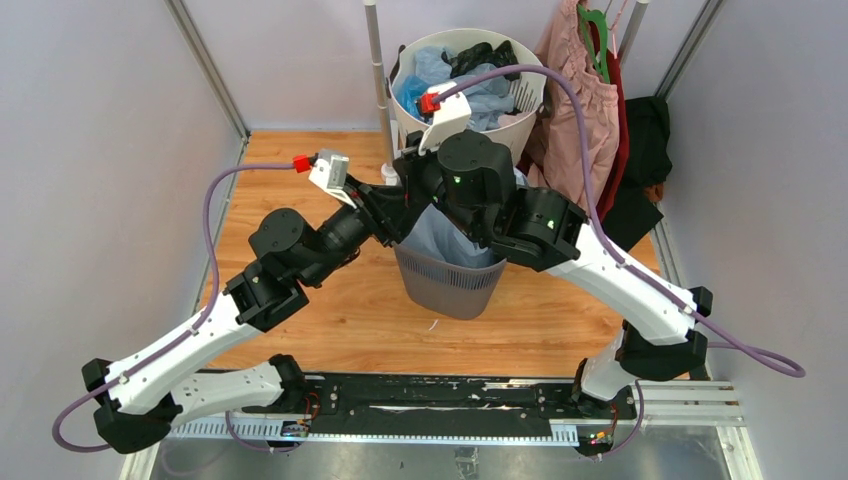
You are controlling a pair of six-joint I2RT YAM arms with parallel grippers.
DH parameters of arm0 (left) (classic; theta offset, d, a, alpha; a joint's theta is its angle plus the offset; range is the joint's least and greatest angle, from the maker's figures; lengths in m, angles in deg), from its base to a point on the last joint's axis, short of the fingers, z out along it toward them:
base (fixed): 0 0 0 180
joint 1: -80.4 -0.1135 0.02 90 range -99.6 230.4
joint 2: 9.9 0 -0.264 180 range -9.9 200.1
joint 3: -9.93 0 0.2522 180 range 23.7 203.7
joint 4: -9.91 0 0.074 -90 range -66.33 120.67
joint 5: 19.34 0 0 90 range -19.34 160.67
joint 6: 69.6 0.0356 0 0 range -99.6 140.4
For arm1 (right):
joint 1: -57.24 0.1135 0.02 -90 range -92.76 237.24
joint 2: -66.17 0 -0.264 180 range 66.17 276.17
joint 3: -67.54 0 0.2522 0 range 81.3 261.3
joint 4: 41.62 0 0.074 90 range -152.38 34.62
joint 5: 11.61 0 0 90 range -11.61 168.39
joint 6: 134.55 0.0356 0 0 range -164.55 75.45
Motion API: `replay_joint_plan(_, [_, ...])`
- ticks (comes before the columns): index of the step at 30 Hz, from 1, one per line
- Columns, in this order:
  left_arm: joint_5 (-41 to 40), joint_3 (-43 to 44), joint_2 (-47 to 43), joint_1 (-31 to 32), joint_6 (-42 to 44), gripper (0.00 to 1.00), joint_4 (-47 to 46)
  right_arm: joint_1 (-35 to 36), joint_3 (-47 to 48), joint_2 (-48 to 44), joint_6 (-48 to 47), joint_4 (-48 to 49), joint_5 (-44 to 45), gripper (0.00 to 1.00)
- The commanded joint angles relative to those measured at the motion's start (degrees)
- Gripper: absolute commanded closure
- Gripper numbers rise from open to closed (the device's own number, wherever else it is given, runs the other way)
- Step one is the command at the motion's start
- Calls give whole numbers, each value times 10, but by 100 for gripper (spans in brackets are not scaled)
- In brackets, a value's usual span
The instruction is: Put the trash bags into the trash bin
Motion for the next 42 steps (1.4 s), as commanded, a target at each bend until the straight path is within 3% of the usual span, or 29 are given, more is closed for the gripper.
replay_joint_plan(1, [-82,-8,-16,2,13,57,-53,3,-26,-11,17,-18,-26,100])
replay_joint_plan(10, [-100,12,8,2,27,55,-57,3,-36,-18,20,-20,-36,100])
replay_joint_plan(19, [-51,7,21,3,7,54,-112,3,-31,-6,21,-19,-42,100])
replay_joint_plan(27, [-58,-4,11,8,9,54,-145,3,-32,-3,24,-17,-49,100])
replay_joint_plan(29, [-55,-5,13,10,12,59,-156,3,-32,-4,24,-18,-51,100])
replay_joint_plan(35, [-33,-22,17,13,21,91,-196,3,-20,-4,20,-28,-62,100])
replay_joint_plan(39, [-10,-24,12,12,27,98,-198,3,-19,-8,20,-42,-78,100])
replay_joint_plan(42, [4,-30,-5,13,27,98,-192,3,-20,-21,13,-56,-83,77])
